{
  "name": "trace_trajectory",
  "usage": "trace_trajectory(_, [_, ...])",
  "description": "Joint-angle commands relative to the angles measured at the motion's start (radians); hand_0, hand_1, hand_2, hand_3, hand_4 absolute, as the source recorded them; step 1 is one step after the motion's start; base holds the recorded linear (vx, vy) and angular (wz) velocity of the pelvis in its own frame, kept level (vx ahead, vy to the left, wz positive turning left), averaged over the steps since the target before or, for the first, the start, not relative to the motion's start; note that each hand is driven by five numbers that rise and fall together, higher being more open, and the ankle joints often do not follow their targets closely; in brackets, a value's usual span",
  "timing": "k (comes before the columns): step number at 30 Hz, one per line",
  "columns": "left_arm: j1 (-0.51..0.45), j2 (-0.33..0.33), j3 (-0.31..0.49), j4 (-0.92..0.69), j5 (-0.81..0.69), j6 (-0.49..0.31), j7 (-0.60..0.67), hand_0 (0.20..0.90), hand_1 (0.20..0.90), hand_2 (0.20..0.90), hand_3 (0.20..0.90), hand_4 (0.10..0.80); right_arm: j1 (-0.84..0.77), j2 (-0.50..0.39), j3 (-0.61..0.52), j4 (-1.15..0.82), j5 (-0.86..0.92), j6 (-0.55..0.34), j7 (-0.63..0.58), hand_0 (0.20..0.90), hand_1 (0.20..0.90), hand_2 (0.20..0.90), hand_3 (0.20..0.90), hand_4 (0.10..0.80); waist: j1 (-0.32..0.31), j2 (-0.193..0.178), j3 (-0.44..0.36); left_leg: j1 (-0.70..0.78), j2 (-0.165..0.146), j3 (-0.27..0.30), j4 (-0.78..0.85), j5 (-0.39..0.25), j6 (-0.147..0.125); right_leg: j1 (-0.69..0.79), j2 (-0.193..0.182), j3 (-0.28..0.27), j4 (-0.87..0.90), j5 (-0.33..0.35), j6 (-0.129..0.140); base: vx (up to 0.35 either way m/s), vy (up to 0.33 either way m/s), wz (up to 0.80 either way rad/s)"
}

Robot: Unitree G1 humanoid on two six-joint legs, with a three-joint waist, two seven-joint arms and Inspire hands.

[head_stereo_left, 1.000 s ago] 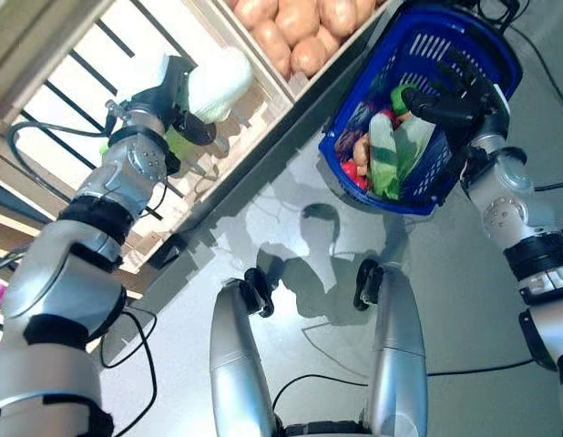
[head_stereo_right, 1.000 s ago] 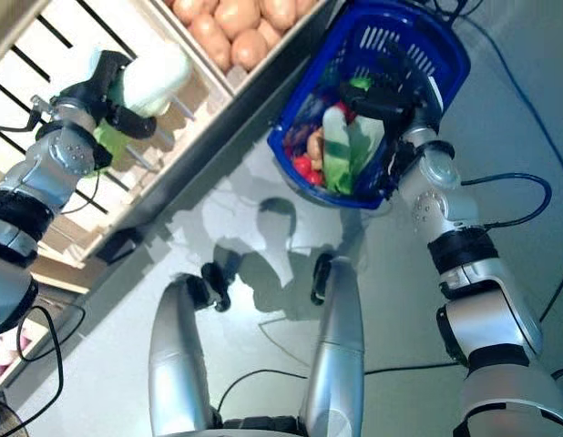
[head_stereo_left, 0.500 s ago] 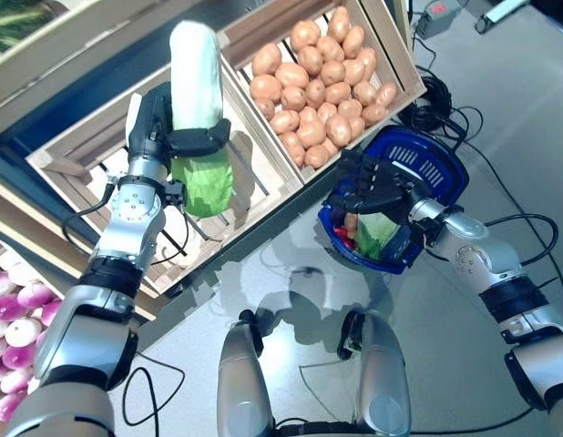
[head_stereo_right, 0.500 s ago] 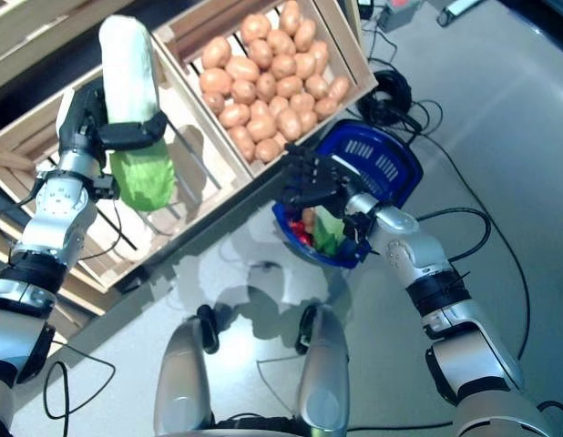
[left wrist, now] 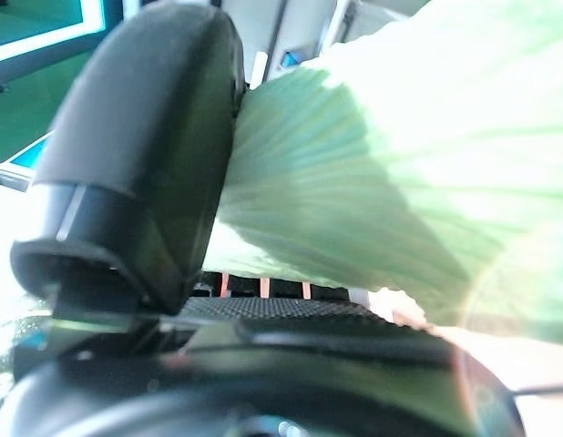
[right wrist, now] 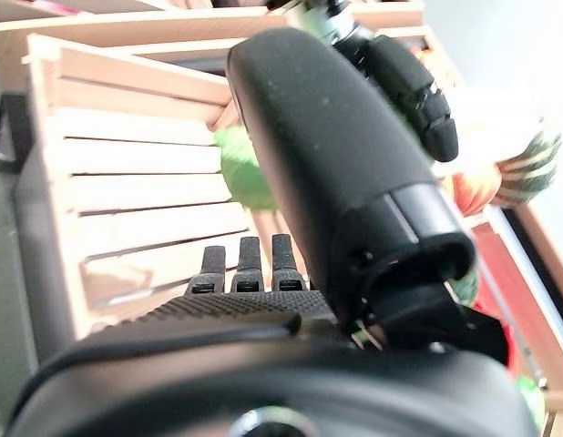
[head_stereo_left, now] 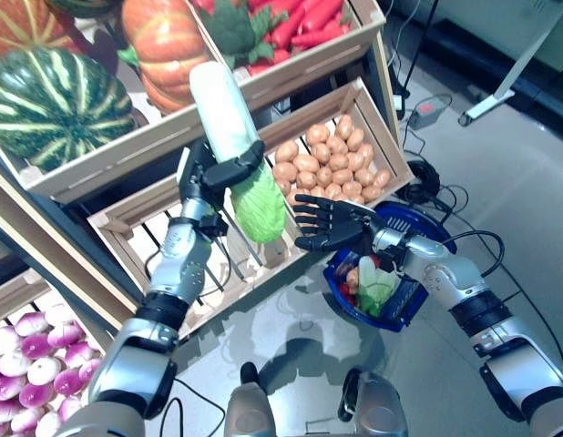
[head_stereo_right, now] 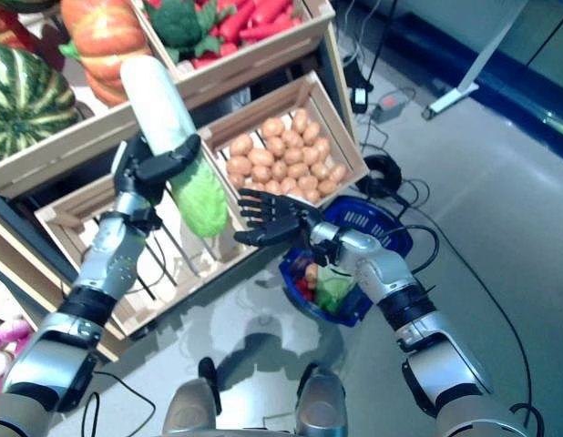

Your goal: Put vegetables into the basket

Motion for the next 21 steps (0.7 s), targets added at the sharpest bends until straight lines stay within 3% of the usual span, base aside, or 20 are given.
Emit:
trace_trajectory(1, [0.006, -0.013, -0.012, -0.101, 0.024, -0.109, -0.05, 0.3, 0.3, 0.3, 0.3, 0.4, -0.004, 0.083, 0.004, -0.068, 0.024, -0.066, 0.009, 0.9, 0.9, 0.9, 0.9, 0.8, 0.017, -0.02, -0.171, 0.059, -0.035, 0.025, -0.019, -0.015, 0.032, 0.148, 0.009, 0.007, -0.253, 0.153, -0.017, 0.069, -0.04, -0.02])
trace_trajectory(9, [0.071, -0.054, -0.084, -0.113, 0.164, -0.125, -0.042, 0.3, 0.3, 0.3, 0.3, 0.4, 0.024, 0.072, -0.009, -0.151, 0.02, -0.071, -0.029, 0.9, 0.9, 0.9, 0.9, 0.8, 0.021, -0.03, -0.21, 0.136, -0.04, 0.029, -0.158, 0.026, 0.037, 0.214, 0.036, 0.002, -0.34, 0.186, -0.004, 0.039, -0.042, 0.03])
trace_trajectory(15, [0.09, -0.108, -0.123, -0.131, 0.134, -0.149, -0.063, 0.3, 0.3, 0.3, 0.3, 0.4, 0.028, 0.057, 0.006, -0.143, -0.111, -0.076, -0.101, 0.9, 0.9, 0.9, 0.9, 0.8, 0.02, -0.037, -0.221, 0.167, -0.04, 0.032, -0.206, 0.041, 0.036, 0.238, 0.046, 0.0, -0.378, 0.204, -0.003, 0.01, -0.013, 0.0])
trace_trajectory(21, [0.101, -0.157, -0.154, -0.208, 0.098, -0.165, -0.07, 0.3, 0.3, 0.3, 0.3, 0.4, 0.014, 0.083, 0.018, -0.089, -0.133, -0.049, -0.176, 0.9, 0.9, 0.9, 0.9, 0.8, 0.028, -0.04, -0.214, 0.18, -0.042, 0.026, -0.209, 0.035, 0.041, 0.251, 0.051, 0.0, -0.384, 0.206, -0.007, 0.0, 0.0, 0.0])
